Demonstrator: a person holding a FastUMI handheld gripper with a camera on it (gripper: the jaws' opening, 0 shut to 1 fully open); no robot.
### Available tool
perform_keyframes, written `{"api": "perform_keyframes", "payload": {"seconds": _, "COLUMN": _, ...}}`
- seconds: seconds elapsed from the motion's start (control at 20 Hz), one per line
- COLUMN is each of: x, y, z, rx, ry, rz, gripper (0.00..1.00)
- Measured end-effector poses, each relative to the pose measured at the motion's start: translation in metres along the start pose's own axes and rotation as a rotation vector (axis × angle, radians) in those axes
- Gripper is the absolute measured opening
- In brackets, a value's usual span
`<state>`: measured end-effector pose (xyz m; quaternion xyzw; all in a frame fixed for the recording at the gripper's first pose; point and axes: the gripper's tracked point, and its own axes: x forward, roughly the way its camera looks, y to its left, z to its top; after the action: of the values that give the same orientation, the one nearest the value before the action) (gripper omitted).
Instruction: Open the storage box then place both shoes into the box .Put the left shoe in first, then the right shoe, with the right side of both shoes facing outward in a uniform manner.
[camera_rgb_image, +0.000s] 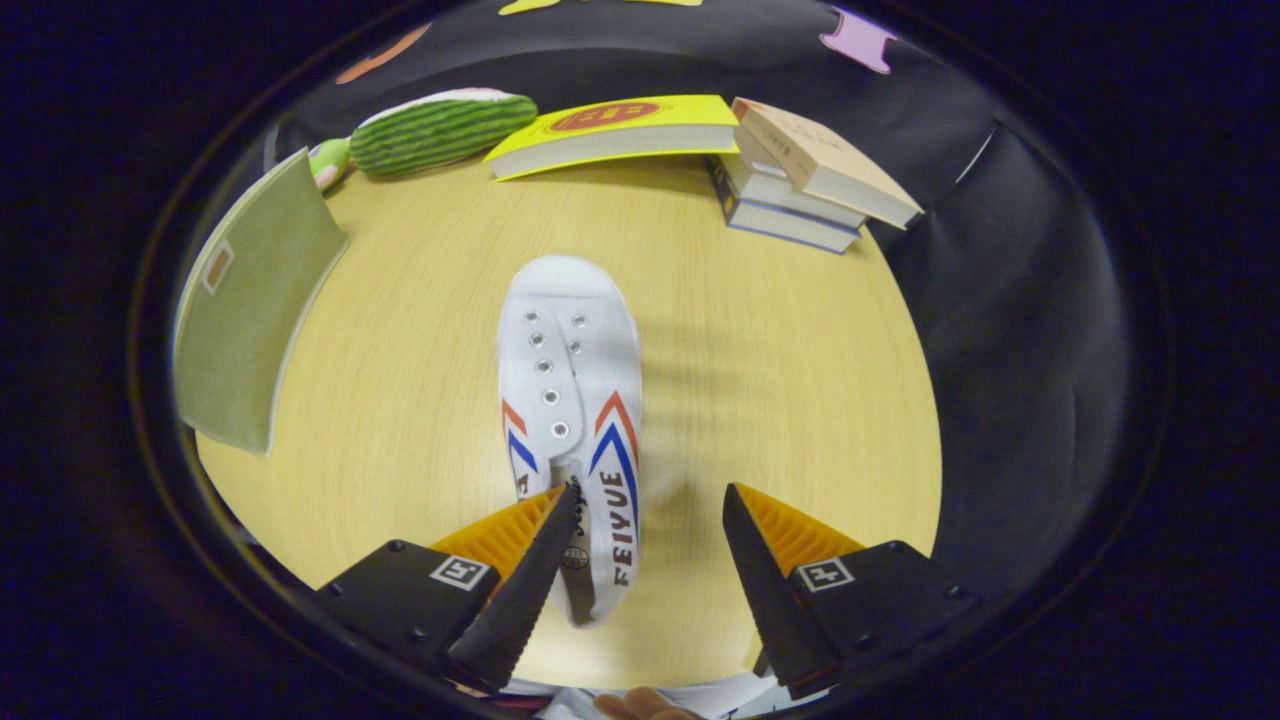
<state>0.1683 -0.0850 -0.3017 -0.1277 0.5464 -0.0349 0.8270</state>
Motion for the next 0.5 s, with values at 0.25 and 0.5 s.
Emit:
{"api": "perform_keyframes", "payload": {"seconds": 0.25, "x": 0.0090, "y": 0.0096, "z": 0.0012, "rx": -0.027, "ry": 0.065, "rz": 0.107, "gripper": 0.89}}
{"api": "perform_keyframes", "payload": {"seconds": 0.5, "x": 0.0100, "y": 0.0115, "z": 0.0035, "rx": -0.067, "ry": 0.142, "rz": 0.095, "gripper": 0.88}}
